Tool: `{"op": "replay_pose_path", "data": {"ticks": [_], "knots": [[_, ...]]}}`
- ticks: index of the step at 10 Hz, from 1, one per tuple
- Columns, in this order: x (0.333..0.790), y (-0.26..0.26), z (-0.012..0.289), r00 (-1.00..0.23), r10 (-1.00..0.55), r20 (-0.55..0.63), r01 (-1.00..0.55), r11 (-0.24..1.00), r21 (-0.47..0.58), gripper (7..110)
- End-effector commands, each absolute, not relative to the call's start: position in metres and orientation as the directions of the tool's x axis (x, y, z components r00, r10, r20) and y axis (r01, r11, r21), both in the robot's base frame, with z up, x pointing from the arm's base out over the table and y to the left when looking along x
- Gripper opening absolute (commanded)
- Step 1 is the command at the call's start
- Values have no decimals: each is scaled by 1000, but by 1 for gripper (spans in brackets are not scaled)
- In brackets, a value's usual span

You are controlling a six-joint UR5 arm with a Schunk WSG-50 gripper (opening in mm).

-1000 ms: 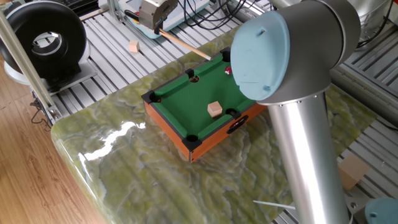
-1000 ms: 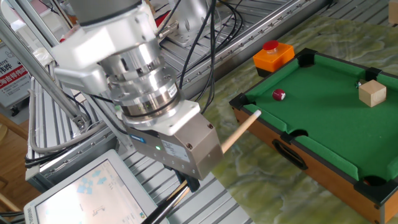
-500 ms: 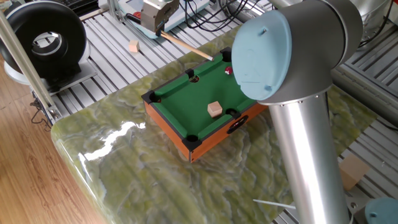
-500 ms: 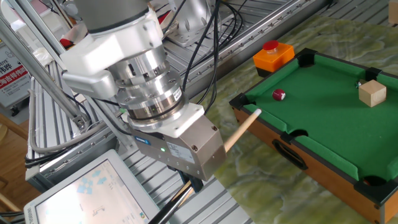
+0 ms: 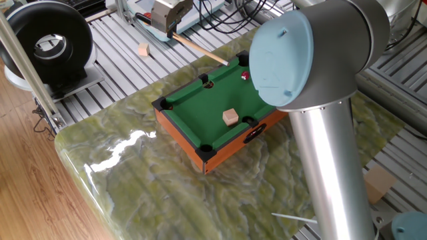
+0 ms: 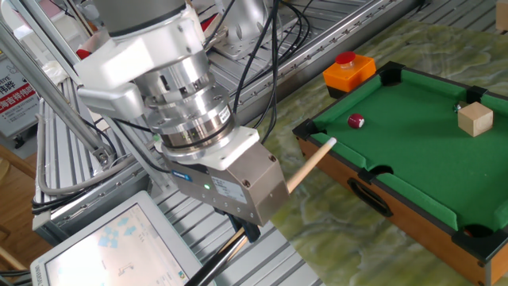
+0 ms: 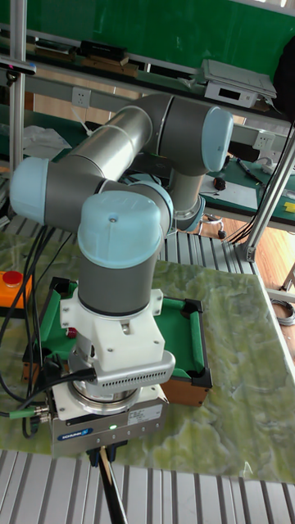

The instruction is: Hit the pool ball

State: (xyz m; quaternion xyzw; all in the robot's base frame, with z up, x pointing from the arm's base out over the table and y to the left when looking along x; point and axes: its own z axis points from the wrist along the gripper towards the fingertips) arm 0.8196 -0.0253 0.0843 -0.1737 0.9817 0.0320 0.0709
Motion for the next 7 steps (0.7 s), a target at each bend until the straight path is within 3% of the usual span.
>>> {"op": "replay_pose_path", "data": {"ticks": [1,7], "knots": [[819,-23,86,-933,-323,-160,-336,940,63,7],[819,-31,79,-931,-320,-179,-333,941,54,7]]}}
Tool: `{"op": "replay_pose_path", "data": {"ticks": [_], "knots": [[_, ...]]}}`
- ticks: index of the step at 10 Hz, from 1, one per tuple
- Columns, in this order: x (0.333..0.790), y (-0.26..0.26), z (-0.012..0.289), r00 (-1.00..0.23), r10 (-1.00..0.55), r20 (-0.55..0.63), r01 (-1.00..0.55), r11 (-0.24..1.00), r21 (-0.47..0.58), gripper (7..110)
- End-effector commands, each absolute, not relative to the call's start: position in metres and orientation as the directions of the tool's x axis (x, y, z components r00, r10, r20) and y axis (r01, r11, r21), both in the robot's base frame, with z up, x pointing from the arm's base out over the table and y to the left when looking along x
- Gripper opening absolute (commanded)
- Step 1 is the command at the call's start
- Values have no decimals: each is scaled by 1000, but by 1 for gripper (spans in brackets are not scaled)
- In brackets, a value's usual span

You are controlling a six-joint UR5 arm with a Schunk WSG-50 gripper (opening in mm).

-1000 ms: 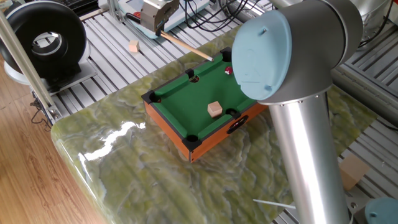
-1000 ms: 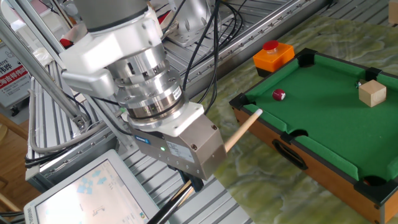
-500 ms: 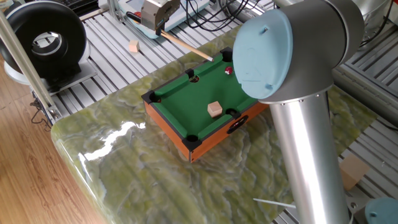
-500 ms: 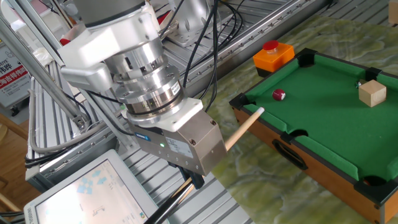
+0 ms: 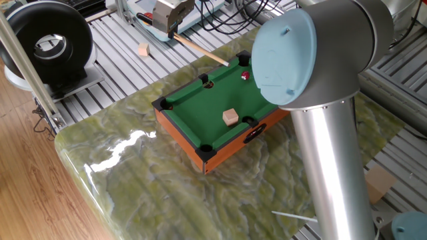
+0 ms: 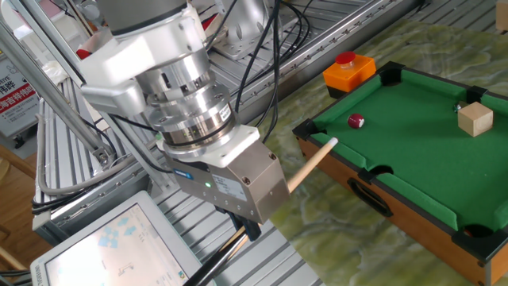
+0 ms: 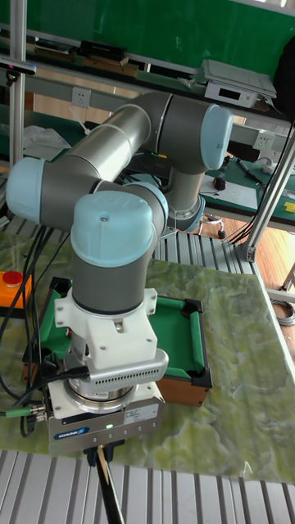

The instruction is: Hit the pool ball

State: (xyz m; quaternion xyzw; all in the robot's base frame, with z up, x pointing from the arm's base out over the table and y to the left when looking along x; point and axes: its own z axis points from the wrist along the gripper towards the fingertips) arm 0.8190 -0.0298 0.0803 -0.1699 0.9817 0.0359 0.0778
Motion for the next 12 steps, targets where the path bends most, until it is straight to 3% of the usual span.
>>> {"op": "replay_pose_path", "data": {"ticks": [1,12], "knots": [[817,-33,76,-931,-316,-181,-331,942,56,7],[809,-31,75,-938,-293,-186,-310,948,74,7]]}}
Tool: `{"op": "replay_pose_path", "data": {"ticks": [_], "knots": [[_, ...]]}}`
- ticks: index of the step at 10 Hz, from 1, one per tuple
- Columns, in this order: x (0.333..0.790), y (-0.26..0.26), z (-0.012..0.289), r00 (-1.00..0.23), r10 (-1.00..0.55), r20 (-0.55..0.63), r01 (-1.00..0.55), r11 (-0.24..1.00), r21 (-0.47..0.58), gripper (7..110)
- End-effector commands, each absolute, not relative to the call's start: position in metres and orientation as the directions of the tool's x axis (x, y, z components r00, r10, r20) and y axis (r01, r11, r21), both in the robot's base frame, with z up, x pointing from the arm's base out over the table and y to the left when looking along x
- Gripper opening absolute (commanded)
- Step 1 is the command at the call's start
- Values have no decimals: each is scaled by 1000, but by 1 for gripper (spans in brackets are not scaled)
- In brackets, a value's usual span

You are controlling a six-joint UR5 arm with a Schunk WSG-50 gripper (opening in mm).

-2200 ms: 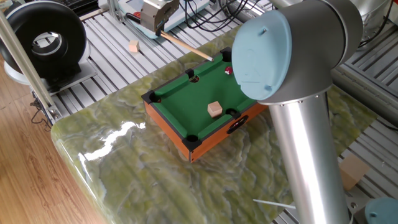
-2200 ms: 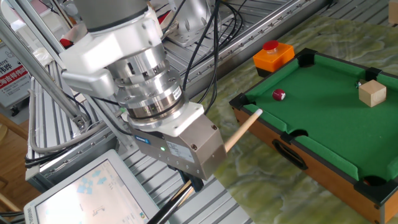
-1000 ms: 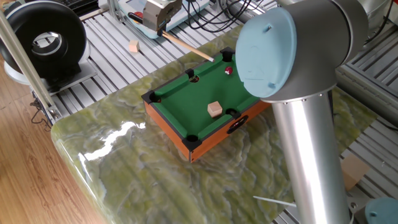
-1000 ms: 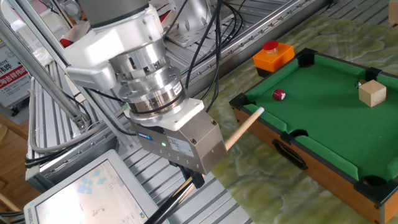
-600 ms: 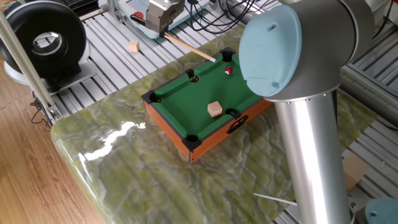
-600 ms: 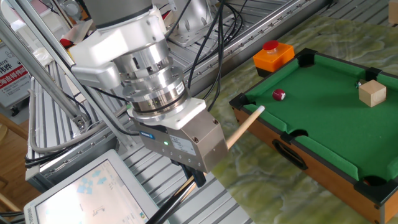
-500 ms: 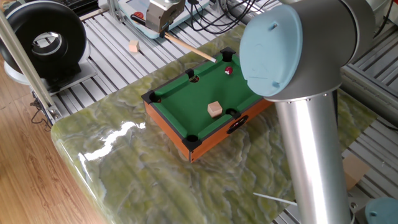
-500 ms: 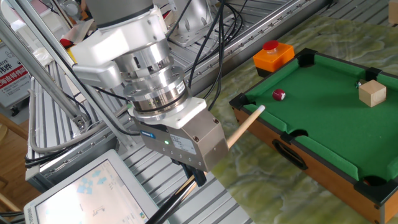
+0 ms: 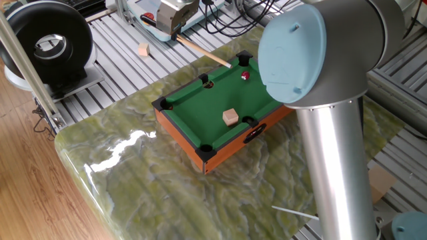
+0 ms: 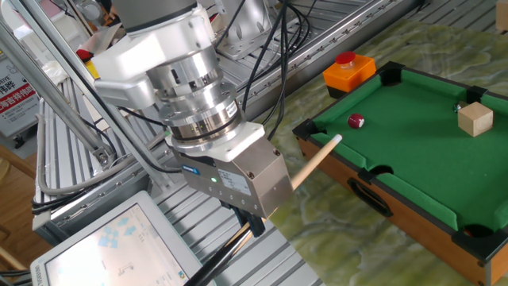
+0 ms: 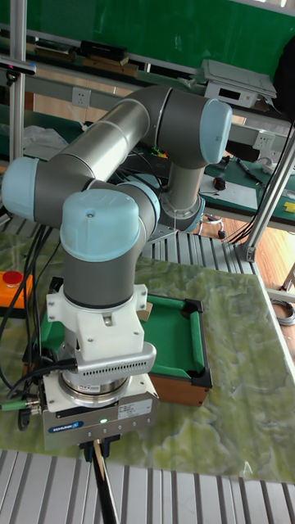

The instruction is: Hit the pool ball

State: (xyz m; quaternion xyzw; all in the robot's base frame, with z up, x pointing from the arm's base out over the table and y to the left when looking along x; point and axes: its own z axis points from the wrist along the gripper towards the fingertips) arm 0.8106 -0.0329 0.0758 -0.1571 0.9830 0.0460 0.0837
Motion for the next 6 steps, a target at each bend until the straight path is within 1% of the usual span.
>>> {"op": "replay_pose_path", "data": {"ticks": [1,6], "knots": [[809,-30,75,-938,-291,-189,-309,948,74,7],[810,-33,77,-937,-300,-181,-315,947,61,7]]}}
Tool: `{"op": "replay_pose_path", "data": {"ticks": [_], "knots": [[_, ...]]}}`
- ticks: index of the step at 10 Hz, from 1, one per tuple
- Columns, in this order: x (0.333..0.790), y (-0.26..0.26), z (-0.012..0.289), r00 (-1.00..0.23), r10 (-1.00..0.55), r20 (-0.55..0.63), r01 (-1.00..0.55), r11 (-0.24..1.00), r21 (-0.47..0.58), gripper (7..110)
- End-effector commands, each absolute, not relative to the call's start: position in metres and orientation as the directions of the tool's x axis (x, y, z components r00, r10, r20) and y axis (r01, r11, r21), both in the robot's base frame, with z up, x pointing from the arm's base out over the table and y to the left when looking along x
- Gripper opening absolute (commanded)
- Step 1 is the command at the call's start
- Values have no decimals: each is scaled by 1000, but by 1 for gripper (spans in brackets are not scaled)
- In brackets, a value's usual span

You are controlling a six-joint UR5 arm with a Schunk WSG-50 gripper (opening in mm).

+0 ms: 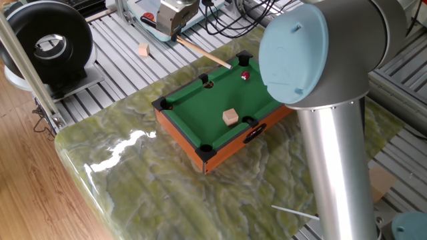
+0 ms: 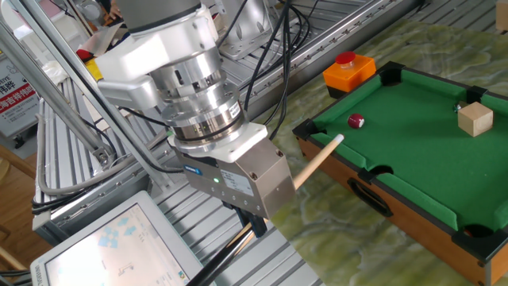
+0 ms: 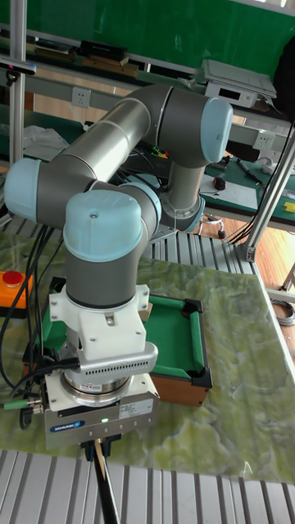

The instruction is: Hit the pool ball

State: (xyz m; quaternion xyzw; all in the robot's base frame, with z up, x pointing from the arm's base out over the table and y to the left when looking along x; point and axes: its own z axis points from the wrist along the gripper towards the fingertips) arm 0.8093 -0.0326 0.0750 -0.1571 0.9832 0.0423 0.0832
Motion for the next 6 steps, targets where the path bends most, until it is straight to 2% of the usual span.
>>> {"op": "replay_pose_path", "data": {"ticks": [1,6], "knots": [[811,-33,77,-937,-300,-181,-315,947,61,7],[811,-35,76,-937,-300,-180,-315,947,58,7]]}}
